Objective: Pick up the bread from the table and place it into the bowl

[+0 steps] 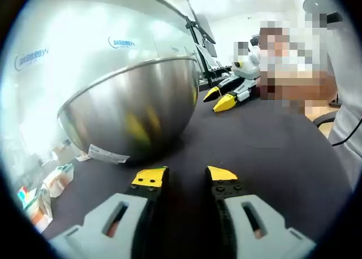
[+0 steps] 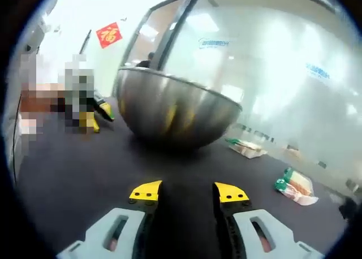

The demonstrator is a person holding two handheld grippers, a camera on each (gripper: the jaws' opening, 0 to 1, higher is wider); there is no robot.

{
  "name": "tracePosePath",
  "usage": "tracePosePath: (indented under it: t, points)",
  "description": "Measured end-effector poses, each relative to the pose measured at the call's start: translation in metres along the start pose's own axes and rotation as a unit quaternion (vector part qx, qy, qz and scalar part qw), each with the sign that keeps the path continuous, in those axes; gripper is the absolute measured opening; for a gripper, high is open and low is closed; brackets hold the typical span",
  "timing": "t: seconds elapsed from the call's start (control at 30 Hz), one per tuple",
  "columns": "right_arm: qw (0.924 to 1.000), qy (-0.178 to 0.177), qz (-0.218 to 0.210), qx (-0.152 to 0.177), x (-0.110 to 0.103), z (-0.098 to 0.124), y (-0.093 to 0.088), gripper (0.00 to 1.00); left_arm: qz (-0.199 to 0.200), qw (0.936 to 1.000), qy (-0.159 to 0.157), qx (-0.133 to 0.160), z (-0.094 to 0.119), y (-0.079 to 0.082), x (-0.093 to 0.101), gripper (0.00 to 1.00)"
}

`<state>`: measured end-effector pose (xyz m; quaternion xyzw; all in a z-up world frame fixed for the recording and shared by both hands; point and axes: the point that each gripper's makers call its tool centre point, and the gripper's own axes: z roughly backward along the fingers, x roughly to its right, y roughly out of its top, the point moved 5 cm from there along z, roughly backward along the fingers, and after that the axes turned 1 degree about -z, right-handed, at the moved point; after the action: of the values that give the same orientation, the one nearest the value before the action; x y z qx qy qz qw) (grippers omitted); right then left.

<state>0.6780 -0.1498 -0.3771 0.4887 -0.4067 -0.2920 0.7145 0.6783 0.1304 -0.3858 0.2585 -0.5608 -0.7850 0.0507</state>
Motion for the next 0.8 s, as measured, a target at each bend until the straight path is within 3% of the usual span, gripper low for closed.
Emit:
tracePosePath:
  t: [0.13, 0.2, 0.23, 0.37, 0.43, 0.5, 0.57, 0.6, 0.8]
  points:
    - [0.9943, -0.094, -0.045, 0.022, 0.038, 0.011, 0.005, 0.30, -0.008, 1.0000, 0.003, -0.001, 0.000, 0.001, 0.001, 0.19]
    - [0.9883, -0.101, -0.104, 0.046, 0.050, 0.014, 0.007, 0.30, -0.009, 1.0000, 0.003, -0.001, 0.000, 0.001, 0.001, 0.19]
    - [0.9857, -0.111, -0.119, 0.043, 0.058, 0.015, 0.007, 0.31, -0.009, 1.0000, 0.003, -0.001, 0.000, 0.000, 0.001, 0.19]
    - [0.9894, -0.130, -0.064, -0.009, 0.080, 0.011, 0.019, 0.42, -0.015, 0.9999, 0.004, 0.000, 0.001, 0.001, 0.000, 0.19]
    - [0.9907, -0.122, -0.060, -0.006, 0.094, 0.005, 0.033, 0.44, -0.018, 0.9998, 0.004, 0.000, 0.001, 0.001, 0.000, 0.18]
    - [0.9906, -0.111, -0.078, -0.019, 0.108, -0.002, 0.032, 0.46, -0.023, 0.9997, 0.005, -0.001, 0.001, 0.001, 0.000, 0.18]
    - [0.9816, -0.108, -0.150, -0.046, 0.120, -0.009, 0.023, 0.54, -0.028, 0.9996, 0.006, -0.001, 0.001, 0.002, 0.000, 0.18]
    - [0.9780, -0.119, -0.164, -0.050, 0.129, -0.012, 0.020, 0.57, -0.028, 0.9996, 0.007, -0.001, 0.001, 0.001, 0.000, 0.18]
    - [0.9680, -0.197, -0.132, -0.084, 0.176, -0.030, 0.000, 0.66, -0.027, 0.9996, 0.008, -0.001, 0.001, 0.001, -0.002, 0.18]
